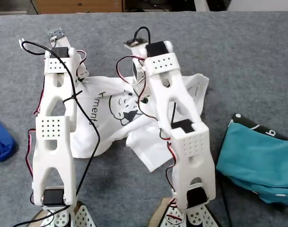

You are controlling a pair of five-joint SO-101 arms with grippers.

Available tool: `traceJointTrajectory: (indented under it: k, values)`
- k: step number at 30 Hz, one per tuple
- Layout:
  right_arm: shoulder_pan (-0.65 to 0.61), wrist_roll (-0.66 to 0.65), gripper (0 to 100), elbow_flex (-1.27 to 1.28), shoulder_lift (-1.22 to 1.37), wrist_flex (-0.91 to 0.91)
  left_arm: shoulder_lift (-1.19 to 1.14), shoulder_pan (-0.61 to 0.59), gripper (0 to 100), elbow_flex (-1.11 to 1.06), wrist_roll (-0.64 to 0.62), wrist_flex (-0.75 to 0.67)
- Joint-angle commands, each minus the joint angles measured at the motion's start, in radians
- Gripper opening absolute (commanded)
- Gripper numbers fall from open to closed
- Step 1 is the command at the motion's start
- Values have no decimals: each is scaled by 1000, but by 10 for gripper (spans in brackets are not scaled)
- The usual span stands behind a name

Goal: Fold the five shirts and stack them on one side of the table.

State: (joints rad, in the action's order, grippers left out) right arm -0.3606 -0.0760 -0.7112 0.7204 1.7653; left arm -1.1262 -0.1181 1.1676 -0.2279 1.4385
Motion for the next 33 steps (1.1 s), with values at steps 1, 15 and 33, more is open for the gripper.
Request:
traceJointTrajectory:
  k: [1, 15, 33]
  values:
    - [-18, 6, 260, -51, -5, 21, 8, -11, 19, 38, 2, -15]
    - [-16, 0, 260, -59, 94, -25, 8, -11, 19, 38, 2, -15]
    - [38, -48, 97, -59, 120, -71, 8, -11, 19, 38, 2, -14]
